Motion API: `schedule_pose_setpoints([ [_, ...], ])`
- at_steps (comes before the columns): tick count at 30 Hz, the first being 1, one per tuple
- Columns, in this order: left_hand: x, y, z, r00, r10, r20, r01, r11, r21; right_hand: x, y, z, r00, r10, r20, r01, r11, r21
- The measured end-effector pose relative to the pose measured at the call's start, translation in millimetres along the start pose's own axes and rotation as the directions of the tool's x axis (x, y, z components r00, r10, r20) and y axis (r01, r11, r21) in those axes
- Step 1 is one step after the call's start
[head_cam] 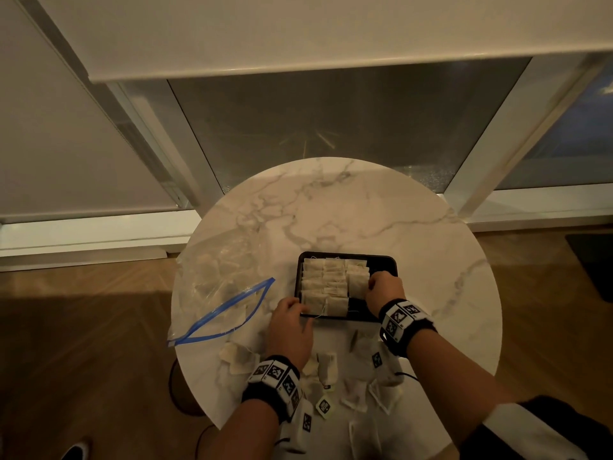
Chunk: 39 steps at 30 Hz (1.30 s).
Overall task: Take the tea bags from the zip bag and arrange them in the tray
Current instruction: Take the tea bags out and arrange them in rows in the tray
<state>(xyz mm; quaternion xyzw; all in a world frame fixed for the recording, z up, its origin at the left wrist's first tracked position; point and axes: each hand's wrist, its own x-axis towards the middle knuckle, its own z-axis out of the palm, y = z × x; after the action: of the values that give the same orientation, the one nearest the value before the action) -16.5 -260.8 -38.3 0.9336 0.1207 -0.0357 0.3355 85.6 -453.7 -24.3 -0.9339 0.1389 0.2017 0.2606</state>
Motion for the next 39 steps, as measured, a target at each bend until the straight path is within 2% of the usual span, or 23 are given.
schedule_pose_setpoints([
  [4, 0.5, -0.3, -0.4, 1.0, -0.018, 0.005, 0.018, 1.0, -0.019, 8.2, -2.3, 6.3, 0.999, 0.031, 0.025, -0.029, 0.998, -0.056],
  [9, 1.6, -0.5, -2.5, 1.0, -0.028, 0.014, 0.028, 0.999, -0.018, 16.9, -4.5, 12.1, 0.998, 0.058, 0.035, -0.057, 0.998, -0.034],
  [20, 0.2, 0.4, 0.6, 0.998, -0.055, 0.015, 0.056, 0.998, -0.024, 23.3, -2.5, 16.1, 0.998, 0.05, 0.033, -0.048, 0.997, -0.052],
  [25, 0.3, 0.4, 2.6, 0.998, -0.065, 0.019, 0.066, 0.997, -0.041, 24.0, -2.0, 16.4, 0.999, 0.032, 0.031, -0.03, 0.999, -0.039],
  [33, -1.4, 0.6, 5.2, 0.999, -0.038, -0.012, 0.036, 0.99, -0.136, 28.4, 0.6, 14.4, 0.996, 0.086, 0.009, -0.086, 0.996, 0.027],
  [39, -2.1, -3.7, 9.3, 0.999, -0.034, -0.008, 0.032, 0.99, -0.136, 26.5, 0.1, 8.9, 0.995, 0.096, 0.033, -0.099, 0.991, 0.089],
])
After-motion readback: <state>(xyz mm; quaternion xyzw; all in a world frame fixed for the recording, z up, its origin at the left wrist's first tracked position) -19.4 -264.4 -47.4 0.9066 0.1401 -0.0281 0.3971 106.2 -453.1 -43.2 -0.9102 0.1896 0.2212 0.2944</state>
